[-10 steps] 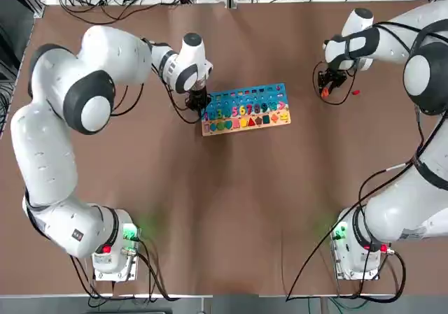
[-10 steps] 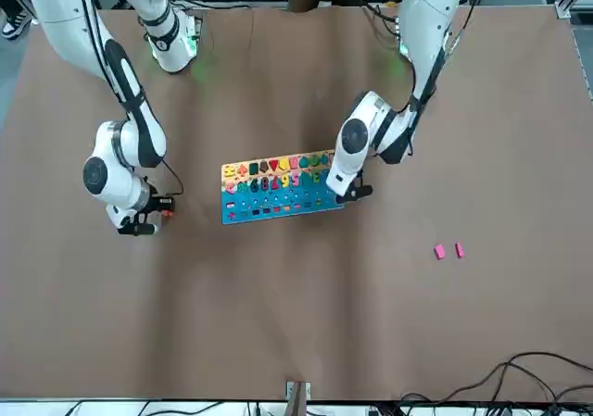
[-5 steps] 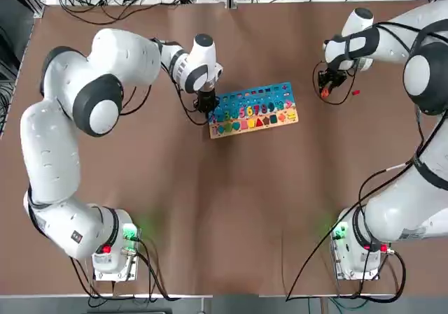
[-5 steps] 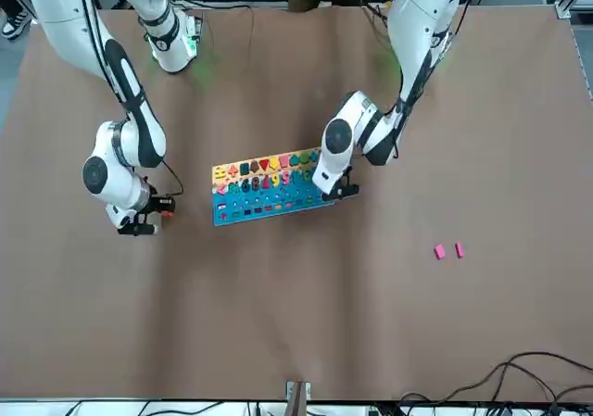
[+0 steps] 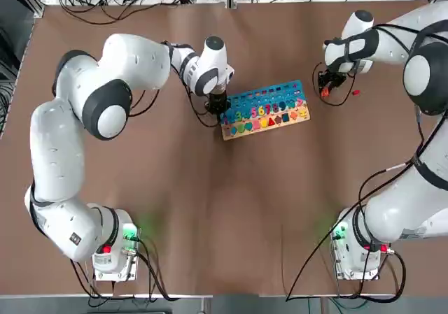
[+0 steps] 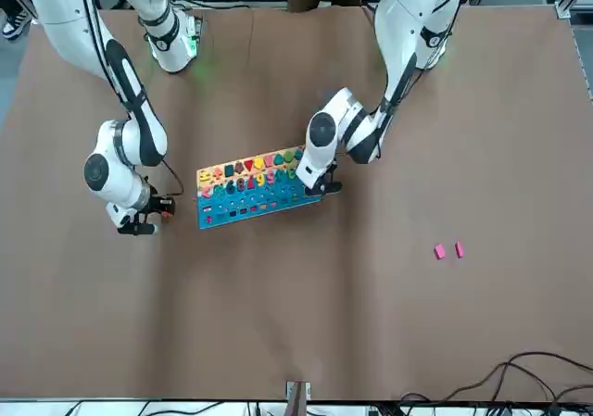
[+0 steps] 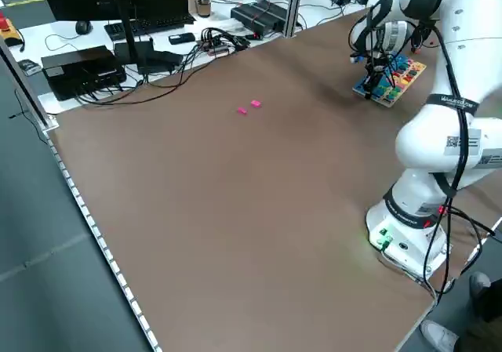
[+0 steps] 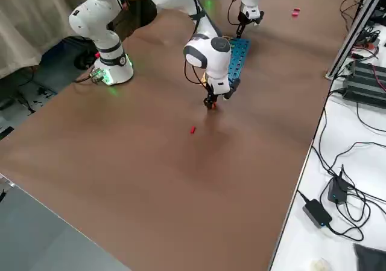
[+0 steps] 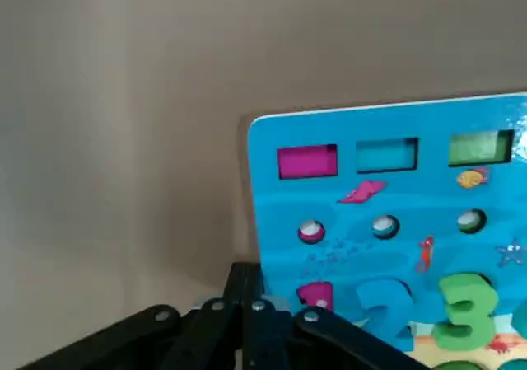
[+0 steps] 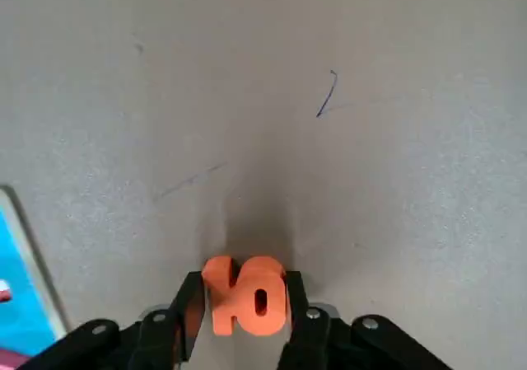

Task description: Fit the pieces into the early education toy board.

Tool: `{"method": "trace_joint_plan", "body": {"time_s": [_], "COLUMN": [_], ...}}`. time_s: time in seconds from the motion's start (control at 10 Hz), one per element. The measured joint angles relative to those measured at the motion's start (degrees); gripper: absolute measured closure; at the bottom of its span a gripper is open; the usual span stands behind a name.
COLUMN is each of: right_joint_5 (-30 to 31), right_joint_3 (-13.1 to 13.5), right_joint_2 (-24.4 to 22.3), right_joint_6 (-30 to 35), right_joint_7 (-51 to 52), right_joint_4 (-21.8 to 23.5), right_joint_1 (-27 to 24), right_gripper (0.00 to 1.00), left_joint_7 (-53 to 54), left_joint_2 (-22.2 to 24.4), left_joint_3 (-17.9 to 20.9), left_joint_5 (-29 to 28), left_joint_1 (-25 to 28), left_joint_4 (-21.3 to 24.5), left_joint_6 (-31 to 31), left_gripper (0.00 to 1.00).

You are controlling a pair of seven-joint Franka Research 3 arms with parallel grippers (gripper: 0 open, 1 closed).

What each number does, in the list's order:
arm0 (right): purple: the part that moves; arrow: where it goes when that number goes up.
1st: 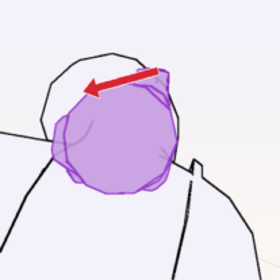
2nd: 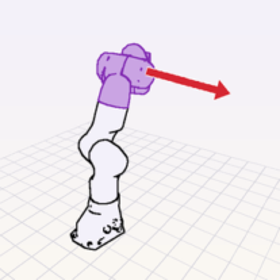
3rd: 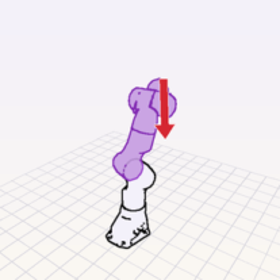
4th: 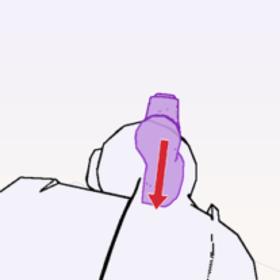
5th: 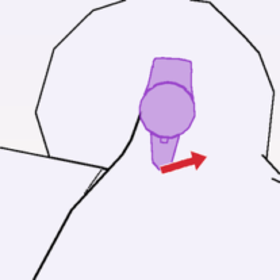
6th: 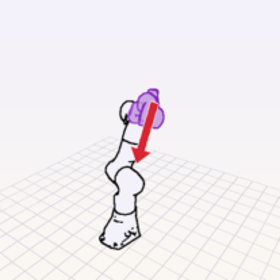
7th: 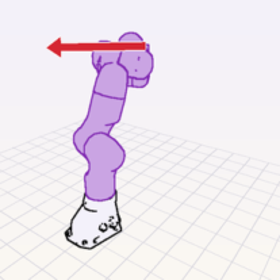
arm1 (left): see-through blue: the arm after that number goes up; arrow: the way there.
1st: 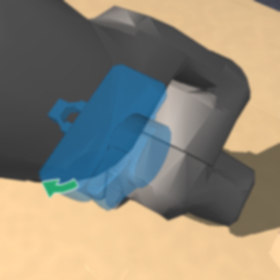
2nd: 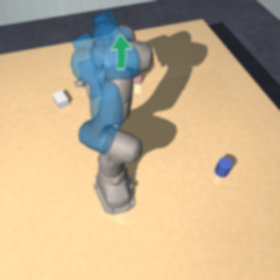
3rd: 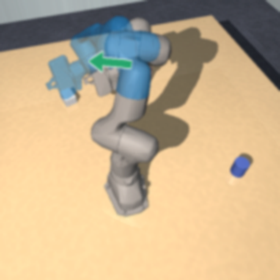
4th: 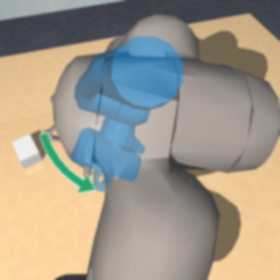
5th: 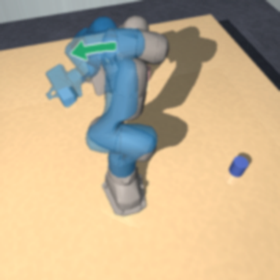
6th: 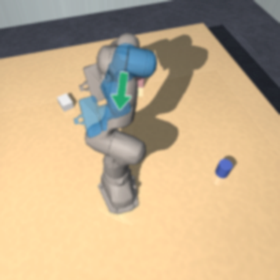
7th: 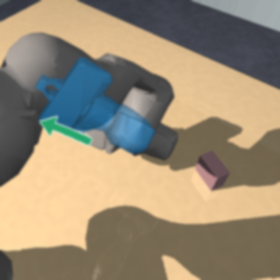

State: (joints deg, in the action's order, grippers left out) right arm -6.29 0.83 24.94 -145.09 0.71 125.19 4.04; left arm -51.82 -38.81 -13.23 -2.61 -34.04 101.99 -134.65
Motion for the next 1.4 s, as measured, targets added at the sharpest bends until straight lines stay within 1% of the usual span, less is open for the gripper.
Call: {"method": "trace_joint_plan", "body": {"time_s": [0.3, 0.6, 0.8, 0.9, 1.1, 1.2, 1.3, 1.4], "right_joint_5": [0.0, 0.0, 0.0, 0.0, 0.0, 0.0, 0.0, -0.01], "right_joint_3": [0.0, -0.01, -0.05, -0.11, -0.26, -0.35, -0.45, -0.57], "right_joint_2": [-0.02, -0.04, -0.39, -1.16, -4.4, -6.27, -7.93, -9.02], "right_joint_6": [0.08, 0.48, 2.37, 3.84, 7.28, 8.87, 10.78, 12.27], "right_joint_7": [0.0, 0.01, 0.01, 0.01, 0.01, 0.01, 0.01, -0.4], "right_joint_4": [-0.01, -0.07, -0.25, -0.66, -1.87, -2.13, -2.47, -2.74], "right_joint_1": [-0.01, -0.01, -0.01, -0.01, 0.01, 0.05, 0.11, 0.33], "right_gripper": [0.57, 0.57, 0.57, 0.57, 0.57, 0.57, 0.57, 0.57], "left_joint_7": [1.93, 2.88, 6.21, 8.03, 10.72, 12.99, 15.82, 17.9], "left_joint_2": [-0.59, -0.59, 0.76, 2.73, 7.59, 9.47, 11.01, 12.25], "left_joint_3": [0.02, 0.09, 0.44, 0.83, 0.97, 0.99, 1.03, 1.08], "left_joint_5": [0.03, 0.03, -0.01, -0.01, -0.01, -0.01, -0.01, -0.01], "left_joint_1": [0.0, 0.1, 1.05, 2.48, 8.51, 11.55, 14.51, 17.12], "left_joint_4": [-3.38, -4.6, -6.39, -7.1, -7.38, -7.36, -7.36, -7.36], "left_joint_6": [0.01, 0.83, 6.34, 8.83, 12.65, 13.54, 13.72, 13.77], "left_gripper": [0.99, 0.99, 0.99, 0.98, 0.9, 0.89, 0.84, 0.75]}}
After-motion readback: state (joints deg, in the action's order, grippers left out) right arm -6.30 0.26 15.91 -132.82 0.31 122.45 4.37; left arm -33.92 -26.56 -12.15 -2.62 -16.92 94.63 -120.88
